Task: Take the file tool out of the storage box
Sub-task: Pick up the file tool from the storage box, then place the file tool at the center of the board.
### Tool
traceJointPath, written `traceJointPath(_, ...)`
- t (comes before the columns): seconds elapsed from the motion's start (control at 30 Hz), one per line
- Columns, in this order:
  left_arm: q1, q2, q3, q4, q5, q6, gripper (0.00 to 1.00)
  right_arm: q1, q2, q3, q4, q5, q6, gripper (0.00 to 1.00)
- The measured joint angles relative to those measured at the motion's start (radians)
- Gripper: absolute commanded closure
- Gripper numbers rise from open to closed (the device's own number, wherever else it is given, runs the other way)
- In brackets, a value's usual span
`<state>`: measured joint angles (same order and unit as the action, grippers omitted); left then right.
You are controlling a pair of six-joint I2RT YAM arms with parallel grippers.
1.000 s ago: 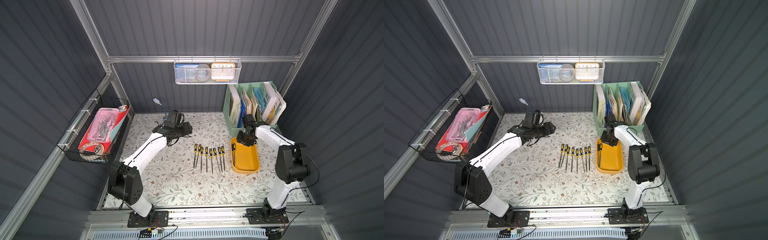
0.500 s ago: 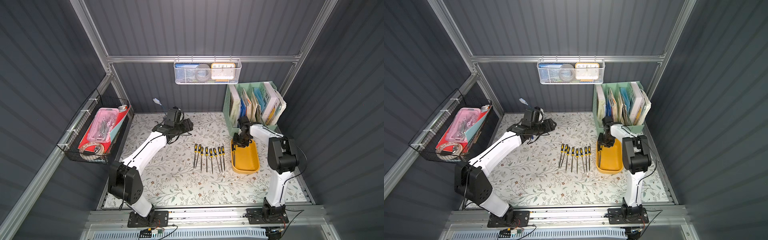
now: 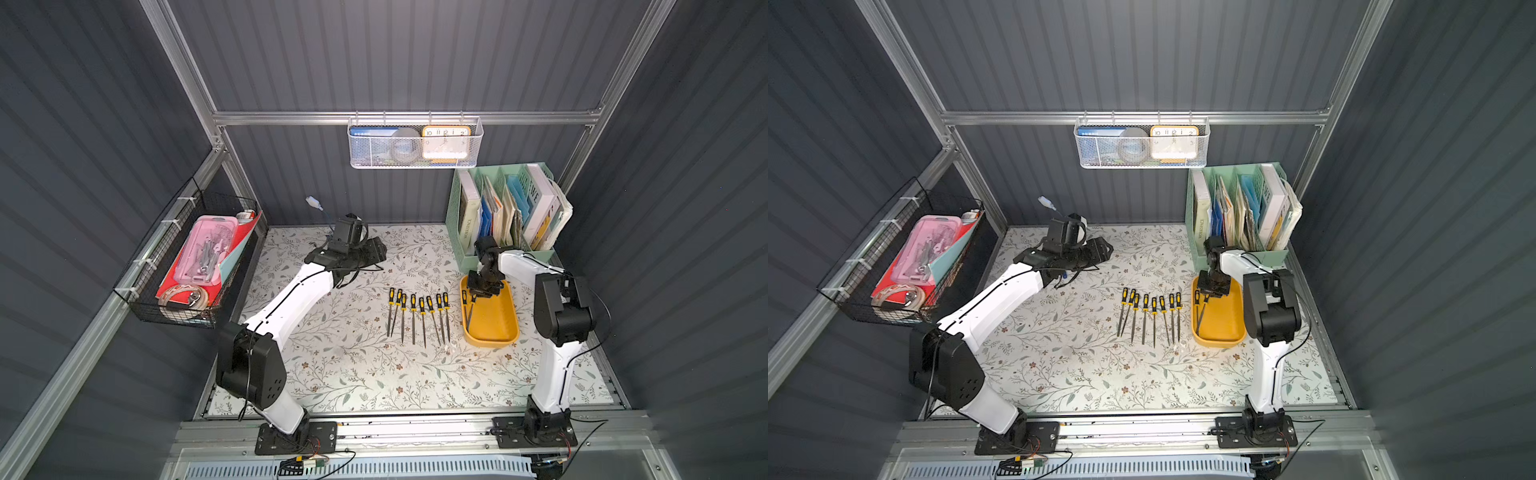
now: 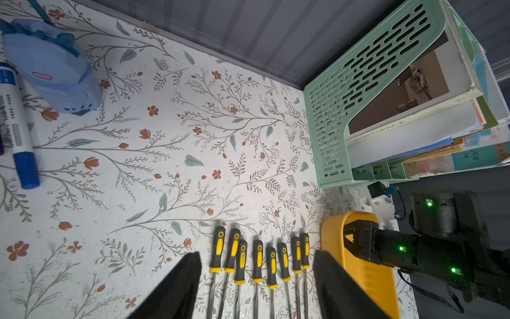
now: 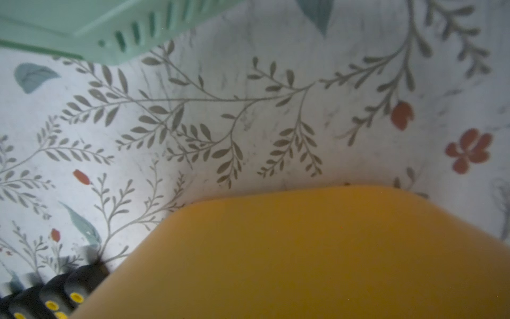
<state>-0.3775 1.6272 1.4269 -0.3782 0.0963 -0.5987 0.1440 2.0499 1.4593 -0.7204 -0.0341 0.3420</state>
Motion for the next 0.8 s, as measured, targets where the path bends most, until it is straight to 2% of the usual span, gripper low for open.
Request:
traceJointPath(0.07, 0.0, 0.0, 0.0, 0.0, 0.0, 0.0, 0.3, 0.0, -0.002, 0.0, -0.008, 0.006, -0.008, 0.93)
traceJointPath(0.13, 0.0, 0.0, 0.0, 0.0, 0.0, 0.0, 0.3, 0.0, -0.006, 0.0, -0.017, 0.008, -0.01, 0.95)
traceJointPath(0.3, 0.0, 0.0, 0.0, 0.0, -0.003, 0.0, 0.3, 0.0, -0.033, 0.015, -0.069, 0.013, -0.011, 0.99)
traceJointPath(0.5, 0.002, 0.0, 0.0, 0.0, -0.016, 0.0, 0.29, 0.023, -0.185, 0.112, -0.124, 0.031, -0.005, 1.0)
traceJointPath(0.67, 0.018, -0.001, 0.0, 0.0, -0.024, 0.0, 0.29, 0.139, -0.306, 0.172, -0.102, 0.005, 0.064, 1.0)
traceJointPath(0.8, 0.048, -0.005, 0.0, -0.004, -0.031, 0.0, 0.29, 0.29, -0.293, 0.18, -0.034, -0.027, 0.161, 1.0)
